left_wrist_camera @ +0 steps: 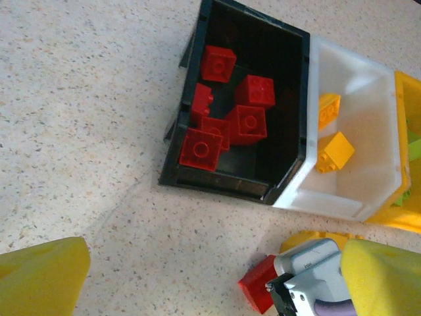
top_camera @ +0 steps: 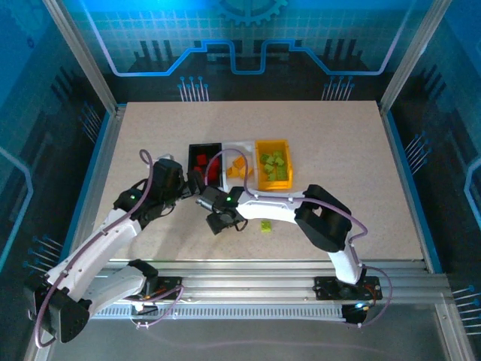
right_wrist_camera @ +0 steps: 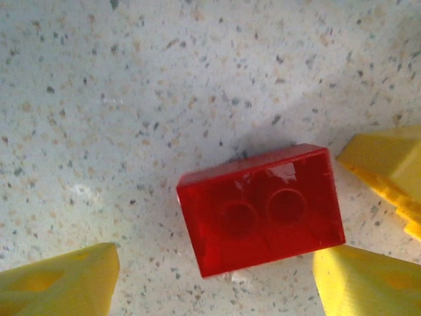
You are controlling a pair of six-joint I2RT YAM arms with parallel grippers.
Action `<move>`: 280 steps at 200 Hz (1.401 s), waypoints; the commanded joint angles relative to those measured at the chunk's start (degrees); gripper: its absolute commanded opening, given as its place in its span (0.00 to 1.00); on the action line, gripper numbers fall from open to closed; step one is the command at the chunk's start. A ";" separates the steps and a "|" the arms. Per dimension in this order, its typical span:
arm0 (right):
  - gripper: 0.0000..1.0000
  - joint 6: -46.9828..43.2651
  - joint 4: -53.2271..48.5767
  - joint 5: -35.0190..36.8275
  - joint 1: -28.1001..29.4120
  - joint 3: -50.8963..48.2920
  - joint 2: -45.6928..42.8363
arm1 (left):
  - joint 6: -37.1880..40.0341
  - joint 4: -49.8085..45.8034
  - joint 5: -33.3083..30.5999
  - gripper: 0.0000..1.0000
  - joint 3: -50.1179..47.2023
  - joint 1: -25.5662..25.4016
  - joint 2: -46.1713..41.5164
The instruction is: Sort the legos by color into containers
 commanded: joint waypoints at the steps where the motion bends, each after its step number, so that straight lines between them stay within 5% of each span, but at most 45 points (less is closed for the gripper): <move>1: 0.79 2.03 -1.26 4.15 -1.37 3.48 2.24 | 2.57 -1.44 5.58 0.99 -0.94 -1.02 -0.74; 163: 0.71 1.19 -0.50 2.72 -2.34 8.59 9.26 | 3.32 -0.56 6.57 0.99 -1.46 0.04 -0.47; 215: 0.79 5.67 1.00 2.74 -2.78 8.65 9.05 | 3.14 -0.50 7.00 0.99 -1.55 0.08 -0.26; 280: 0.77 21.09 -4.70 3.98 -2.18 12.76 10.01 | 2.34 0.57 7.96 0.99 -2.61 0.08 -0.26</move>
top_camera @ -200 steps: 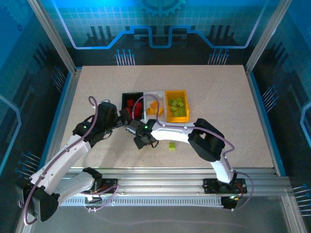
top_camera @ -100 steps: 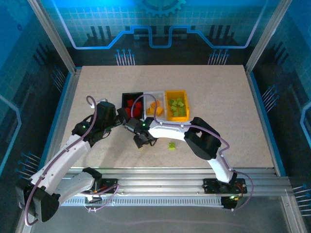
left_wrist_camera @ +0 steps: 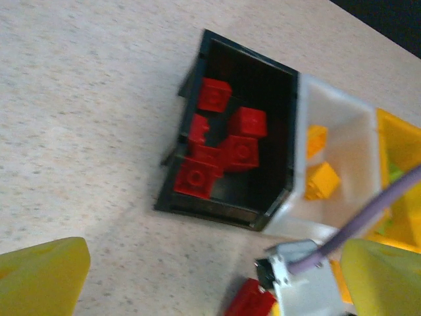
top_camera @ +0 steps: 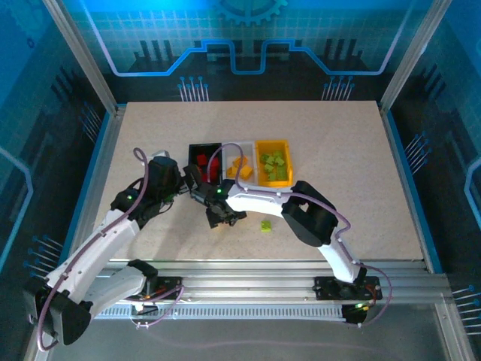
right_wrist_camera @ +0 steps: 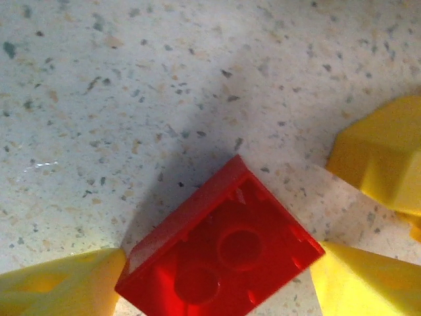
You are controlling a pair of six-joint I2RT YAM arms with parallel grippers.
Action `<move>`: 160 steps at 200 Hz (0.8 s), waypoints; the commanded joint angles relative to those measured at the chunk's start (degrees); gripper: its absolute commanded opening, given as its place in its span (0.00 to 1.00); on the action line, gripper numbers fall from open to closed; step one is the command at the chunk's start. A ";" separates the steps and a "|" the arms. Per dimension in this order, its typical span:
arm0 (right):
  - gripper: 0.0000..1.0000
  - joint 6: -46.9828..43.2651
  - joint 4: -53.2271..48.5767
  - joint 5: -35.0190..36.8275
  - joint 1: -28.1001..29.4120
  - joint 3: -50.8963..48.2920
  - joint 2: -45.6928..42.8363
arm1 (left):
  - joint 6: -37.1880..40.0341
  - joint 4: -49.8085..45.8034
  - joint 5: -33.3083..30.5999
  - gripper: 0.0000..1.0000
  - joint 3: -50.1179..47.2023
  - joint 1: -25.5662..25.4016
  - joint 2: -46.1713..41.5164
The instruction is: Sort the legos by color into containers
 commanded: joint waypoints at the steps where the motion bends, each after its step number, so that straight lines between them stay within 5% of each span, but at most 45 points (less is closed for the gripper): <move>1: 0.77 8.34 5.17 4.36 -0.62 2.51 2.36 | 2.61 -2.99 7.70 0.99 -2.53 -1.52 0.37; 58: 0.77 7.57 11.14 7.69 1.05 -1.71 -4.30 | 3.55 -5.04 6.77 0.99 -1.42 -1.35 -1.30; 110: 0.77 7.58 13.48 8.38 1.32 -5.52 -9.43 | 2.18 -7.07 -0.76 0.99 0.66 -1.01 -10.02; 160: 0.74 12.29 3.16 5.73 -0.09 -0.74 -5.97 | 1.38 -7.90 -2.11 0.99 1.76 -0.97 -12.32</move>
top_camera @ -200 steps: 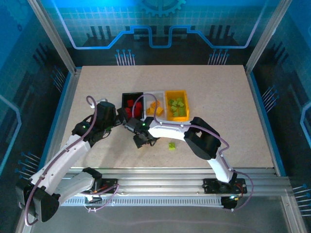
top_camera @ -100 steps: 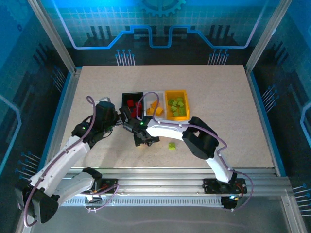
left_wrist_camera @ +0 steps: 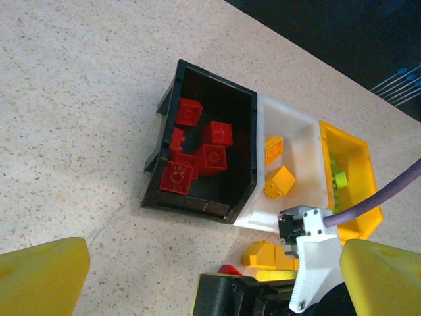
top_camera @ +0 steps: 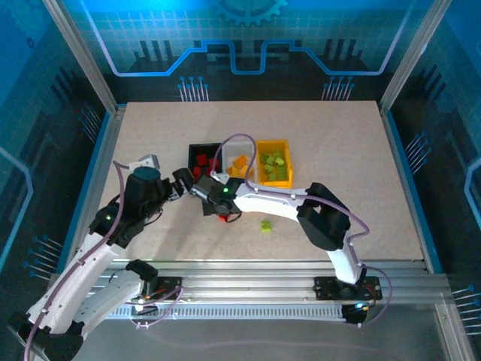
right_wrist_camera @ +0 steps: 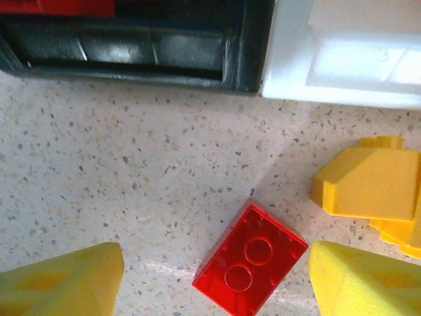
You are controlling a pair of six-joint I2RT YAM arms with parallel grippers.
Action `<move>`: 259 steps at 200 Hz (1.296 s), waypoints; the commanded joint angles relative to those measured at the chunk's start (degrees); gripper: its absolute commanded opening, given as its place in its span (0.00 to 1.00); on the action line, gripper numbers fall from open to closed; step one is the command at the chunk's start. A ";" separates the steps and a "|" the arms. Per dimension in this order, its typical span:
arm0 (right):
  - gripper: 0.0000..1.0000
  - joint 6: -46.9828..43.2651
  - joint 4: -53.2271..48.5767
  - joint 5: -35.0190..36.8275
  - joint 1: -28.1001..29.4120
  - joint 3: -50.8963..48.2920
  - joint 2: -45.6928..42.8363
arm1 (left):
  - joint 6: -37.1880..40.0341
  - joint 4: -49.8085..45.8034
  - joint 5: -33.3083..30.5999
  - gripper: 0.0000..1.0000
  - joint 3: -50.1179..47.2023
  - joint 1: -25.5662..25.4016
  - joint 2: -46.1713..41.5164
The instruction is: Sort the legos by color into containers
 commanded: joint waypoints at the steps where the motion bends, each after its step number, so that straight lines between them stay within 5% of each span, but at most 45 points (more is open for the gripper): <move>1: 0.74 4.21 -5.07 0.34 -0.64 2.22 1.28 | 0.93 -3.29 -1.84 0.99 1.38 -0.31 -0.30; 96: 0.69 8.50 -8.34 -4.85 -2.07 3.57 8.15 | 0.33 3.75 -6.63 0.99 -2.64 -0.35 -11.76; 139: 0.48 6.48 -8.30 -5.93 -2.60 2.85 8.40 | 1.14 3.06 -5.86 0.99 -2.24 -0.35 -11.71; 189: 0.30 -1.80 -6.53 -4.43 -1.87 0.80 3.67 | 0.95 2.72 -4.14 0.99 -2.37 -0.28 -10.40; 232: 0.31 -12.05 -0.80 -3.44 -1.73 -4.39 -7.68 | 0.76 2.15 -3.09 0.99 -3.36 -0.38 -10.00; 259: 0.33 -20.10 -0.93 -4.39 -3.00 0.84 -7.78 | -0.86 1.91 -2.64 0.99 -5.43 -0.34 -9.69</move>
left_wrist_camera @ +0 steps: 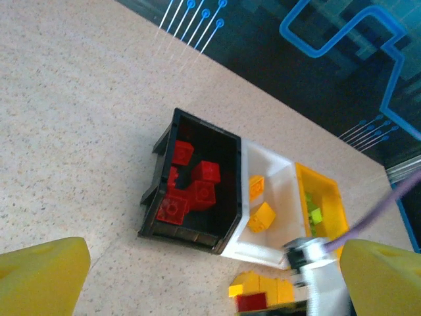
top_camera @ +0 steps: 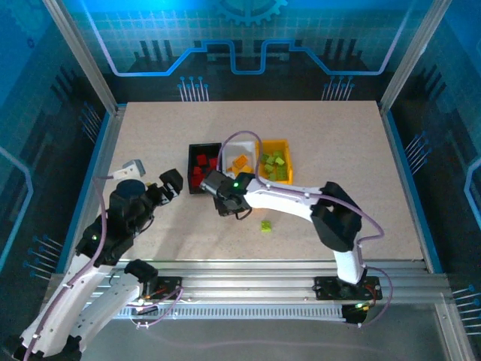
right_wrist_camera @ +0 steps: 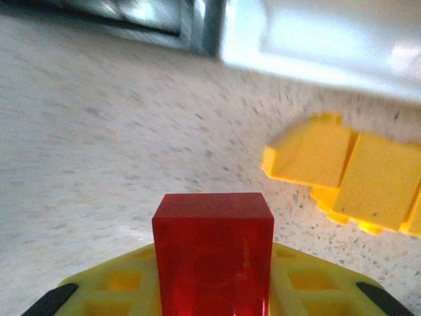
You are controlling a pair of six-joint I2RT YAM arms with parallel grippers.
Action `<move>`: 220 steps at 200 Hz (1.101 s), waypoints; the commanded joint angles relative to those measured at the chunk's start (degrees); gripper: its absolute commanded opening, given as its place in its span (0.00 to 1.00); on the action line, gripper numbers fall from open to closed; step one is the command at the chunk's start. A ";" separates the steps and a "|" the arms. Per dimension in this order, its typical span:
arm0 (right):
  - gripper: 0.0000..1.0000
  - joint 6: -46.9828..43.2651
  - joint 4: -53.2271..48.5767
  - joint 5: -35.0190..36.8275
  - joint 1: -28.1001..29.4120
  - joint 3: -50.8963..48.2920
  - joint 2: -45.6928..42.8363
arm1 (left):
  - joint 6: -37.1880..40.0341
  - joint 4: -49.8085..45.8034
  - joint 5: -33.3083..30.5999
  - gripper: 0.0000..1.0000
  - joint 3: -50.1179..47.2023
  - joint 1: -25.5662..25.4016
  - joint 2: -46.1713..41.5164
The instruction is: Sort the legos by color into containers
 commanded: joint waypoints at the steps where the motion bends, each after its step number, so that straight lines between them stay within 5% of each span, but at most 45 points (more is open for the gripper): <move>1: 0.33 -9.41 2.14 0.13 -0.95 4.90 -1.09 | -0.67 -0.36 1.38 0.99 -2.16 -0.20 0.37; 86: 0.37 -14.71 -2.62 -6.00 -9.80 33.77 19.34 | -1.61 -3.51 3.25 0.99 -3.07 -0.30 0.47; 112: 0.50 -15.65 -1.35 -9.96 -11.14 36.49 21.64 | -1.14 -4.04 4.03 0.99 -2.86 -0.27 0.55; 139: 0.63 -17.08 4.91 -10.70 -10.93 31.21 17.38 | -0.69 -4.19 4.85 0.99 -2.82 -0.26 0.93; 185: 0.64 -13.72 15.42 -9.99 -12.48 12.85 1.41 | 2.09 -2.11 11.45 0.99 -1.43 -1.23 8.15; 220: 0.65 -9.49 18.49 -9.66 -15.54 -4.38 -12.57 | 2.48 3.51 7.70 0.99 -0.20 -14.54 21.67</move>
